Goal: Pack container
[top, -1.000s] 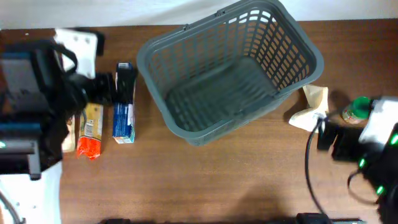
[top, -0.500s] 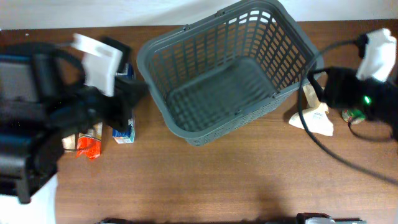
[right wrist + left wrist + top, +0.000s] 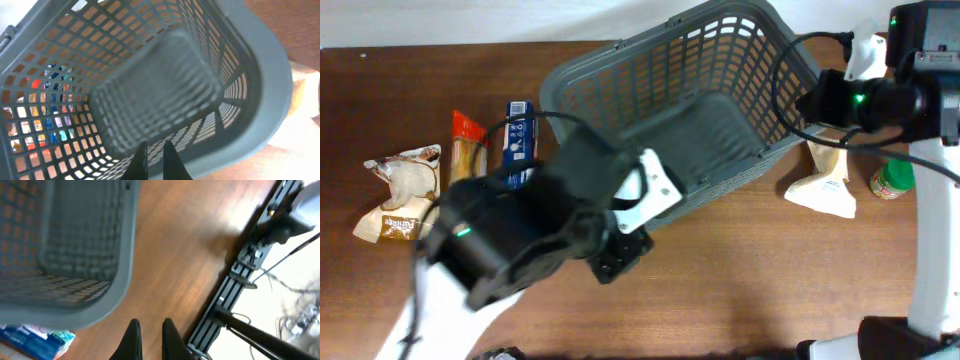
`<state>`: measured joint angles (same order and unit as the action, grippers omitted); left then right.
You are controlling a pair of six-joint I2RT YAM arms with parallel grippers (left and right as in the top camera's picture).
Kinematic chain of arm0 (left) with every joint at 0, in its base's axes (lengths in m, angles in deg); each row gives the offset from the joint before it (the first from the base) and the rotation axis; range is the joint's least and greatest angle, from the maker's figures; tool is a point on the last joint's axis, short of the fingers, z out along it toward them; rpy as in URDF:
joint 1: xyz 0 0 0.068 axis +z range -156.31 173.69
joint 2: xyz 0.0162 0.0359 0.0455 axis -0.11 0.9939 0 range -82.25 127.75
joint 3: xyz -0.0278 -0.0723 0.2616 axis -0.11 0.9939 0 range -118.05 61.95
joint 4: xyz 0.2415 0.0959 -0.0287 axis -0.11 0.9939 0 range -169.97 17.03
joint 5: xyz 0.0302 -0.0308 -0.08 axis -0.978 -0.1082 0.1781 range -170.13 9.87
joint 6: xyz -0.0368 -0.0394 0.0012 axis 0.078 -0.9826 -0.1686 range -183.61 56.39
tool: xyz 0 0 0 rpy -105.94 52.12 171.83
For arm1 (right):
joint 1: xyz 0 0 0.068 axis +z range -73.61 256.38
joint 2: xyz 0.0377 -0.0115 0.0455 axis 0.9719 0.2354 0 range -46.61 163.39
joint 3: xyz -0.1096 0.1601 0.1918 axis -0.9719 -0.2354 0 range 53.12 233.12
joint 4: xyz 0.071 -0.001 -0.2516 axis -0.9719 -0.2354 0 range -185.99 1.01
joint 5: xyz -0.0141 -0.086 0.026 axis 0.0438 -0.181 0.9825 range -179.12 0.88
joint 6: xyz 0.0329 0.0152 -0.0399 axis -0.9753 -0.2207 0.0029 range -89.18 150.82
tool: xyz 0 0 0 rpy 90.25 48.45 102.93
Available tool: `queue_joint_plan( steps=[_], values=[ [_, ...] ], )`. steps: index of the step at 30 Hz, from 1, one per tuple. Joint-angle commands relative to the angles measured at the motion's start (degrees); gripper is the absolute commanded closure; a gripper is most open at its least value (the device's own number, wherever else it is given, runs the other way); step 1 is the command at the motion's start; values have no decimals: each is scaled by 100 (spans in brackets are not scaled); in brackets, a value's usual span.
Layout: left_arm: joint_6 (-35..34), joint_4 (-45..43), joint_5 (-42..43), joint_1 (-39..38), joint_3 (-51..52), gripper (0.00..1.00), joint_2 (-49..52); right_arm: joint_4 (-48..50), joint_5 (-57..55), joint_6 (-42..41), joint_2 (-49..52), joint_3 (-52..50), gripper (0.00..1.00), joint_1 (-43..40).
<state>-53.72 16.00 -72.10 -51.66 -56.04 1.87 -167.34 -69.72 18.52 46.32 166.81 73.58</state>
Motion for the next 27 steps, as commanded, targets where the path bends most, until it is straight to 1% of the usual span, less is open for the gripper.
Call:
queue_joint_plan(
  steps=[1, 8, 16, 19, 25, 27],
  values=[
    [157, -214, -37, -155, 326, 98, 435, 42, 74, -63, 212, 87, 96, -17],
    [155, -251, 7, -330, 472, 98, 999, 33, 50, -61, 588, 85, 96, -4],
    [157, -243, 2, -330, 474, 98, 1495, -83, 2, -42, 855, 85, 96, 22],
    [155, -273, -155, -326, 590, 98, 1598, -400, -315, -44, 861, 85, 96, 22],
    [131, -560, -780, -323, 1397, 98, 1606, -785, -511, -17, 861, 85, 96, 254],
    [-131, -643, -916, -236, 1480, 98, 1606, -881, -527, 0, 861, 85, 96, 437]
  ],
)
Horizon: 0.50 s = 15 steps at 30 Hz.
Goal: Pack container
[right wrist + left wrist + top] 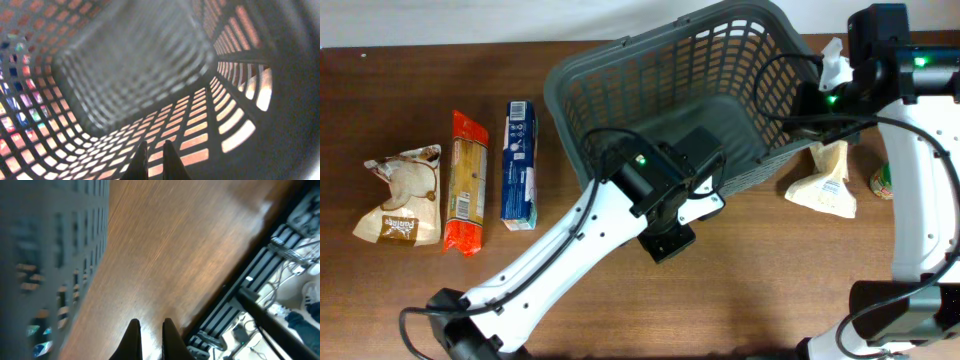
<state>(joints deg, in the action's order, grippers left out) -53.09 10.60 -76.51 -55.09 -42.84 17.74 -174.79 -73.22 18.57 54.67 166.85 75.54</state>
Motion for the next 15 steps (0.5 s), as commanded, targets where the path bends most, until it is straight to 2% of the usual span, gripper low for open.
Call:
queue_joint_plan(
  steps=[1, 5, 9, 15],
  values=[
    [-317, -146, -496, 166, 160, 98, 20, -162, -212, -4, 26, 81, 96, 308],
    [-557, -249, -496, 516, 157, 98, 17, -297, -625, -35, 26, 81, 96, 699],
    [-581, -361, -494, 922, 157, 98, 13, -501, -1187, -417, 26, 81, 96, 949],
    [-597, -584, -494, 1537, 157, 98, 7, -527, -1187, -409, 24, 81, 96, 953]
  ],
)
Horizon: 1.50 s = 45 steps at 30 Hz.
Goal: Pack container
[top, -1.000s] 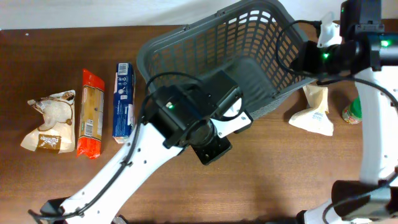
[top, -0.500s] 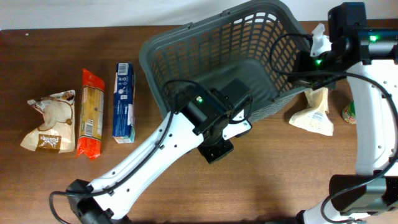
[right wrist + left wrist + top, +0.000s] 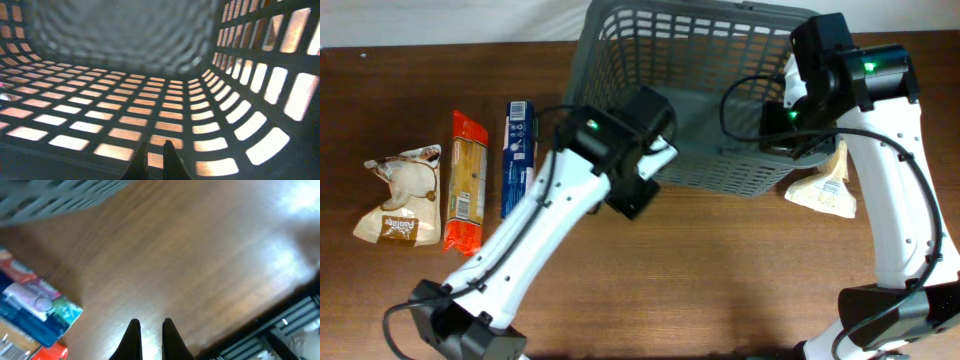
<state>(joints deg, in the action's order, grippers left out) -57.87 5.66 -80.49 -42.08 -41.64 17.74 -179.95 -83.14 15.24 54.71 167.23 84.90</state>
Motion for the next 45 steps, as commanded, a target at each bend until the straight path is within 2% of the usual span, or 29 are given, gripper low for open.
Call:
queue_joint_plan(
  steps=[1, 5, 8, 14, 17, 21, 27, 30, 33, 36, 45],
  values=[
    [-118, -120, -96, 269, 37, 98, 4, -9, -197, -44, 20, 44, 96, 15],
    [-122, -111, -92, 326, -101, 98, -140, 33, -197, 94, 17, 46, 96, 15],
    [-313, 175, -94, 315, -603, 98, -577, 238, -133, 181, -127, 118, 96, 11],
    [-363, -74, -308, 444, -1788, 97, -1635, 487, -144, 157, -476, 992, 96, -101],
    [-363, -177, -621, 632, -1989, 96, -2090, 483, -245, 157, -507, 1473, 96, -413],
    [-363, 0, -1010, 960, -1989, 98, -2380, 496, -651, 15, -378, 1392, 96, -1167],
    [-358, 74, -1064, 1204, -1989, 98, -2363, 315, -79, -136, 129, 1360, 96, -2063],
    [-356, -17, -1460, 1351, -1987, 98, -2194, 201, -61, -81, 310, 1349, 96, -2041],
    [-358, -17, -1445, 1460, -1987, 98, -1950, 136, 127, -39, 409, 1349, 96, -1971],
    [-358, 74, -1440, 1462, -1985, 98, -1694, 136, 925, 527, 382, 1351, 96, -1858],
    [-358, 9, -1397, 1462, -1985, 98, -1329, -70, 1255, 529, 297, 1351, 96, -1543]
  ],
)
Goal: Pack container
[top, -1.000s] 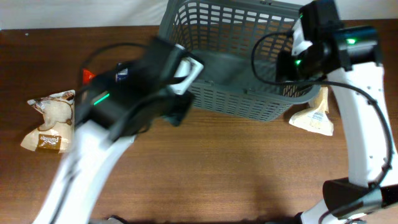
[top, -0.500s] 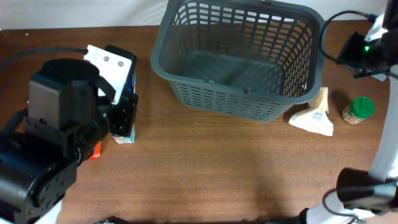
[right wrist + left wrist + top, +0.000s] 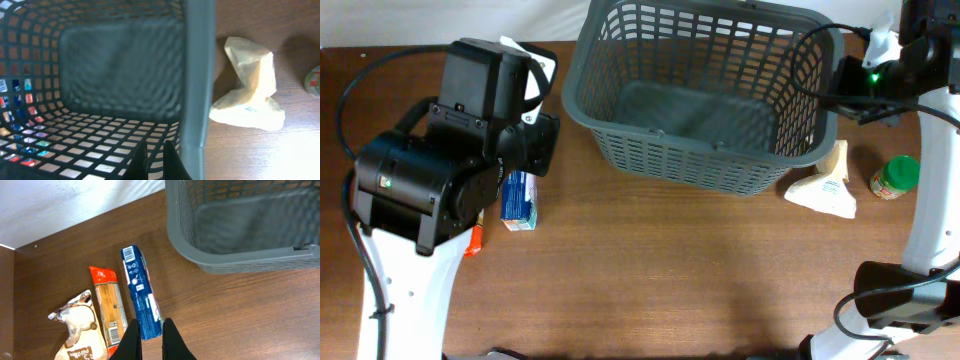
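Observation:
The grey mesh basket (image 3: 700,100) stands upright and empty at the back middle of the table. Left of it lie a blue box (image 3: 141,297), an orange pasta pack (image 3: 106,311) and a beige pouch (image 3: 77,330). My left gripper (image 3: 150,323) hangs high over the blue box's near end, shut and empty. My right gripper (image 3: 155,145) is shut and empty above the basket's floor, just inside its right wall (image 3: 197,75). A cream pouch (image 3: 250,90) lies outside that wall.
A small jar with a green lid (image 3: 895,177) stands right of the cream pouch (image 3: 825,185). In the overhead view my left arm covers most of the packages on the left. The table's back edge runs just behind the basket.
The basket now stands level at the back. My left arm has gone from the basket's front left corner to above the packages. My right gripper, then low inside the basket, is now higher by its right wall.
First the basket lay tipped with its mouth toward the right, my left arm before it and my right gripper at its mouth. Then the right gripper was inside it. Later it stood nearly upright farther back. Now it stands level and the left arm is over the packages.

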`<state>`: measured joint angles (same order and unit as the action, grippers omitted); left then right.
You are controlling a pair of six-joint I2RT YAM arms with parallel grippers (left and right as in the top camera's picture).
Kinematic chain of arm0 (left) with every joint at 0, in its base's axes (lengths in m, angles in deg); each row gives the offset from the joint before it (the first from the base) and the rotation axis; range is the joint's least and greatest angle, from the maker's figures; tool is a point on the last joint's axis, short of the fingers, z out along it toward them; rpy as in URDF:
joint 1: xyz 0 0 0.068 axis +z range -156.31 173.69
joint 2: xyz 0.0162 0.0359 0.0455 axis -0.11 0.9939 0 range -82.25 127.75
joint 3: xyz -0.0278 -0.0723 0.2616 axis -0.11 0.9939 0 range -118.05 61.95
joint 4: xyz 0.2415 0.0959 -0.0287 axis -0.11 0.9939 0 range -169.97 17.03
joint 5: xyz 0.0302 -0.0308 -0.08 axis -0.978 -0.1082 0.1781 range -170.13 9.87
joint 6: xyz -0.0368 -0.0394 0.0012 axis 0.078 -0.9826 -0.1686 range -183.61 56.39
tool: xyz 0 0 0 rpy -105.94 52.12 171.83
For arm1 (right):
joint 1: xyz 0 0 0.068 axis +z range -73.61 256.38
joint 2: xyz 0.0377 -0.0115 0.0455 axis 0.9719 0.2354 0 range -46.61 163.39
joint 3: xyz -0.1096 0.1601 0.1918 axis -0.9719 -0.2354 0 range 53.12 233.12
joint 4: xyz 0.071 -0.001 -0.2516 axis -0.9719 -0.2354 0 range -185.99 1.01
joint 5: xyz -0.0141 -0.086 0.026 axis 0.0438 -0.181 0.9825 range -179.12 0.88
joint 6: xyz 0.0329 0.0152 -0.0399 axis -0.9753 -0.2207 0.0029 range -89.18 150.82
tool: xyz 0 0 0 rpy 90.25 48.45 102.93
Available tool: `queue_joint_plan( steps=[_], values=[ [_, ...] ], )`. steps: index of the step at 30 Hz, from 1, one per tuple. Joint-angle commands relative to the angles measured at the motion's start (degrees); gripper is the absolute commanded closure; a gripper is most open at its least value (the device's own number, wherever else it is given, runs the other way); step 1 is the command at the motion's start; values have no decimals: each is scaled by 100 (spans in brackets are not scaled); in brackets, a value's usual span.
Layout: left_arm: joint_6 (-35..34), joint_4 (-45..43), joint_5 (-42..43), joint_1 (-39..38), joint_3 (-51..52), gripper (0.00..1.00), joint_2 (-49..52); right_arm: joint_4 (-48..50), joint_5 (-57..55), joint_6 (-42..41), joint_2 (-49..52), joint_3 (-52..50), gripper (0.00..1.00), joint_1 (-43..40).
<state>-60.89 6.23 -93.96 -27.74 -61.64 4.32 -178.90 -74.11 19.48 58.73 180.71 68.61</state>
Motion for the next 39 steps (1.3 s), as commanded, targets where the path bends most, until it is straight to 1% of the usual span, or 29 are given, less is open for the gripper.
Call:
queue_joint_plan(
  steps=[1, 5, 9, 10, 12, 14, 17, 19, 21, 23, 28, 31, 33, 35, 38, 39],
  values=[
    [-57, -63, -50, 28, 15, 98, 17, -310, 452, 179, -116, 2, 96, 142],
    [-57, -142, -52, 28, 15, 98, 33, -691, 492, 627, -155, 2, 96, 557],
    [-48, -291, -39, 28, 17, 98, 79, -625, 468, 645, -179, 2, 96, 1047],
    [127, -358, 98, 28, 17, 98, 116, -581, 435, 645, -179, 2, 96, 1102],
    [841, -577, 748, 28, 17, 98, 258, -433, 330, 640, -179, 2, 96, 1211],
    [1073, -817, 1069, 28, 17, 98, 435, -330, 319, 636, -179, 2, 96, 1226],
    [1274, -1075, 1106, 28, 17, 98, 850, -179, 293, 577, -179, 2, 96, 1222],
    [1768, -1123, 1366, 28, 17, 98, 1281, -175, 275, 577, -179, 2, 96, 1222],
    [2114, -1191, 1423, 28, 17, 98, 1585, -170, 275, 579, -179, 2, 96, 1222],
    [2247, -1515, 1432, 28, 17, 98, 1954, -177, 275, 581, -181, 2, 96, 1222],
    [2551, -2024, 1453, 28, 17, 98, 2190, -177, 275, 579, -188, 2, 96, 1222],
    [2544, -1775, 1502, 35, 17, 98, 2258, -138, 245, 577, -199, 2, 96, 1215],
    [2542, -1274, 1515, 35, 17, 98, 2306, -107, 205, 577, -203, 2, 96, 1185],
    [2540, -968, 1513, 35, 20, 98, 2317, -70, 188, 575, -203, 2, 96, 1143],
    [2457, -822, 1497, 35, 39, 98, 2317, -9, 192, 468, -212, 4, 96, 1025],
    [2297, -723, 1497, 42, 39, 98, 2317, -7, 192, 468, -223, 4, 96, 949]
  ],
)
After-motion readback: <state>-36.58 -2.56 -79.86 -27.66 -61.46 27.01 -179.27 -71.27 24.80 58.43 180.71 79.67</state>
